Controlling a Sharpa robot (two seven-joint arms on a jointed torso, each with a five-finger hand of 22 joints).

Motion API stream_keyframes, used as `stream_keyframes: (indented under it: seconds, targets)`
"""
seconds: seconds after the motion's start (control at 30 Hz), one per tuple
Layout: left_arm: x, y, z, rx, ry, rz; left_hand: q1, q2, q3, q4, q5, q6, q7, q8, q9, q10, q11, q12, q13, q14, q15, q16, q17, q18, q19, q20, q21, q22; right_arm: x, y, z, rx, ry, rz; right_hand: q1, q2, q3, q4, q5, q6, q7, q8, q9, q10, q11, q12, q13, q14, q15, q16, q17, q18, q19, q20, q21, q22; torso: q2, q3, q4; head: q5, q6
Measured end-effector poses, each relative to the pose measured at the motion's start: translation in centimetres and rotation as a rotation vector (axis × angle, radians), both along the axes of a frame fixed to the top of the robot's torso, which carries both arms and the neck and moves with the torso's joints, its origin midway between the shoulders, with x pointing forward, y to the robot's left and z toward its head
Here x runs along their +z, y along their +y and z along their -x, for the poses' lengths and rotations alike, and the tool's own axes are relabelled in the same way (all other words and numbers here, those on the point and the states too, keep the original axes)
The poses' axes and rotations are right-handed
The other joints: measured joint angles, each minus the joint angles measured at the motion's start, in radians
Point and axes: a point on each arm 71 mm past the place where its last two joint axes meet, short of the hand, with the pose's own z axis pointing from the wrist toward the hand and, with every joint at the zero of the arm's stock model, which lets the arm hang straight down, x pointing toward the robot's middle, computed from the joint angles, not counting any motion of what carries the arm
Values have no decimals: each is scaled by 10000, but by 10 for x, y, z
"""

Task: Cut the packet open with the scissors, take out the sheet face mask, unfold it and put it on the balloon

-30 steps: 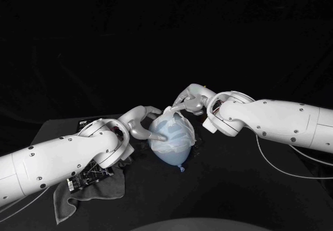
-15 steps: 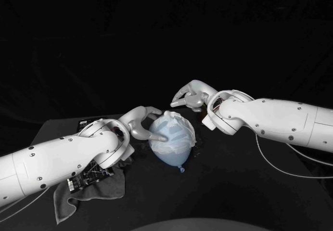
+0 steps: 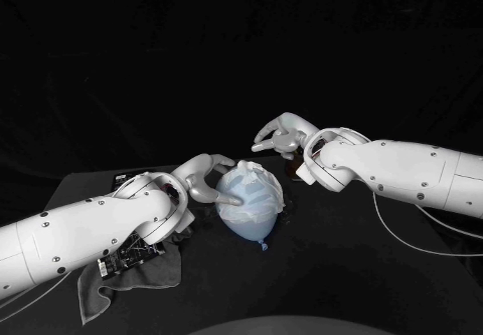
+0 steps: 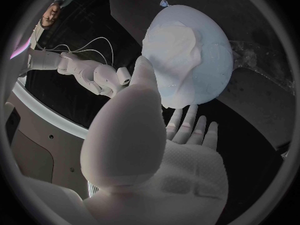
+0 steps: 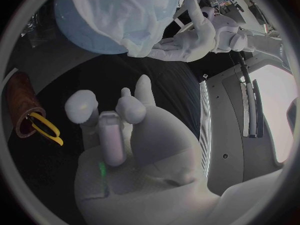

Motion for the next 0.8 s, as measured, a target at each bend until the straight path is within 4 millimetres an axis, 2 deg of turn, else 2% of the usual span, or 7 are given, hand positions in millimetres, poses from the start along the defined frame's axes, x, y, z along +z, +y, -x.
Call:
stream_keyframes:
  seconds: [0.13,0.23,0.37,0.5,0.63,0.8]
  targets:
    - [1,3,0,73,30,82,0,0,68,-13,0,156,21,62,33,77,66,68,-9,91,90,142,44,-1,0,0,0,12,0,-8,3,-47,87,-13,-116,169,-19,19,0,35,-35,-77,19,-1,0,5,37,-1,0,29,0,1,124,95,164,206,8,-3,-13,5,10]
    - [1,5,-1,130,96,252,0,0,68,-13,0,461,34,257,106,290,67,147,-9,200,124,196,62,-1,0,0,0,13,0,-11,6,24,189,-85,-175,249,-72,71,0,91,-45,-117,18,-1,1,36,158,-1,1,105,0,-1,272,44,318,364,17,-3,-16,5,11]
    - [1,10,-1,197,262,676,-93,93,154,-38,0,1305,87,777,320,752,66,300,-10,467,179,287,92,-2,0,0,0,23,-2,-13,9,139,397,-264,-354,428,-69,184,0,275,-89,-234,-70,-2,1,196,372,-1,1,146,-1,-4,614,30,673,734,20,-1,-14,-22,-6]
    - [2,14,-1,205,454,1230,-94,93,207,-40,0,1973,148,1143,475,987,88,302,-43,524,236,288,88,-3,38,38,0,32,-5,-13,10,223,651,-506,-523,597,-85,335,0,389,-100,-282,-133,-3,0,460,372,-2,2,146,-2,-6,720,-5,814,886,20,0,-12,-41,-19]
    - [5,18,0,210,606,1730,-146,146,234,-13,0,2563,239,1456,601,1119,85,260,-62,556,268,208,52,-4,38,38,0,32,-7,-12,10,280,869,-743,-575,649,-71,379,0,436,-145,-330,-160,-4,0,562,372,-3,2,146,-10,-8,791,-5,891,1009,19,6,-1,-52,-20]
    - [7,25,-2,256,772,2094,-186,185,234,-13,0,2848,312,1519,647,1299,119,186,-63,673,270,208,52,-4,38,38,0,32,-9,-9,6,312,1035,-955,-656,730,-84,476,0,520,-157,-388,-199,-6,0,698,372,-4,3,145,-9,-14,847,-18,957,1090,7,8,7,-35,-18]
